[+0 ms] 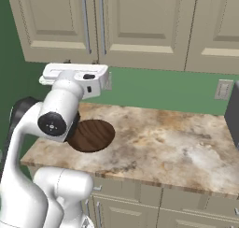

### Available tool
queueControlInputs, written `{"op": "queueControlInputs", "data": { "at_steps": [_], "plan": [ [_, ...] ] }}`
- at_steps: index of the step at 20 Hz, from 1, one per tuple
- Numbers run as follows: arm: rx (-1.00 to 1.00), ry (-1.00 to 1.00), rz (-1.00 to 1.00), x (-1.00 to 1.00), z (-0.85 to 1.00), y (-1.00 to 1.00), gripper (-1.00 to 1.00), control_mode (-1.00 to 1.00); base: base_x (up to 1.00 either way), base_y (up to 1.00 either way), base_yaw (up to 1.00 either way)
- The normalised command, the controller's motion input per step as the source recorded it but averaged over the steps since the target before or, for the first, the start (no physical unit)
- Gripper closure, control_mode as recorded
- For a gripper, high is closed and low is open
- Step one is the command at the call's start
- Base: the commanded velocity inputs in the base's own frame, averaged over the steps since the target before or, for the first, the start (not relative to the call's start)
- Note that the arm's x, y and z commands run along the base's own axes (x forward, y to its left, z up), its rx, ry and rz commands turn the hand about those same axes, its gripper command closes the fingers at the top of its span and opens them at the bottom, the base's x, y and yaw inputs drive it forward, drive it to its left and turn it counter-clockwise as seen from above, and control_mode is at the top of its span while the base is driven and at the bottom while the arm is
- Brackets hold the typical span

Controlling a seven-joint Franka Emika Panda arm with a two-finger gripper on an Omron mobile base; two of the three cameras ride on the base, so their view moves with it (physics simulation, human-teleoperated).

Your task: Open the cabinet. Pick the tangerine and pear from the cabinet and place them into the bowl. Then close the cabinet.

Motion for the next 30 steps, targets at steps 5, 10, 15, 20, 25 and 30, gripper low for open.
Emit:
{"op": "queueControlInputs", "data": {
  "at_steps": [5,10,15,20,25,30],
  "plan": [
    [0.00,0.00,0.00,0.50,0.00,-0.12,-1.00,-1.00,0.00,0.00,0.00],
    [0.00,-0.03,0.00,0.40,0.00,0.00,-1.00,-1.00,0.00,0.00,0.00],
    [0.00,-0.06,0.00,0.45,0.00,0.04,-1.00,-1.00,0.00,0.00,0.00],
    [0.00,-0.03,0.00,0.66,0.01,0.09,-1.00,-1.00,0.00,0.00,0.00],
    [0.00,0.00,0.00,0.87,0.00,0.07,-1.00,-1.00,0.00,0.00,0.00],
    [0.00,0.00,0.00,0.99,0.00,0.00,-1.00,-1.00,0.00,0.00,0.00]
  ]
}}
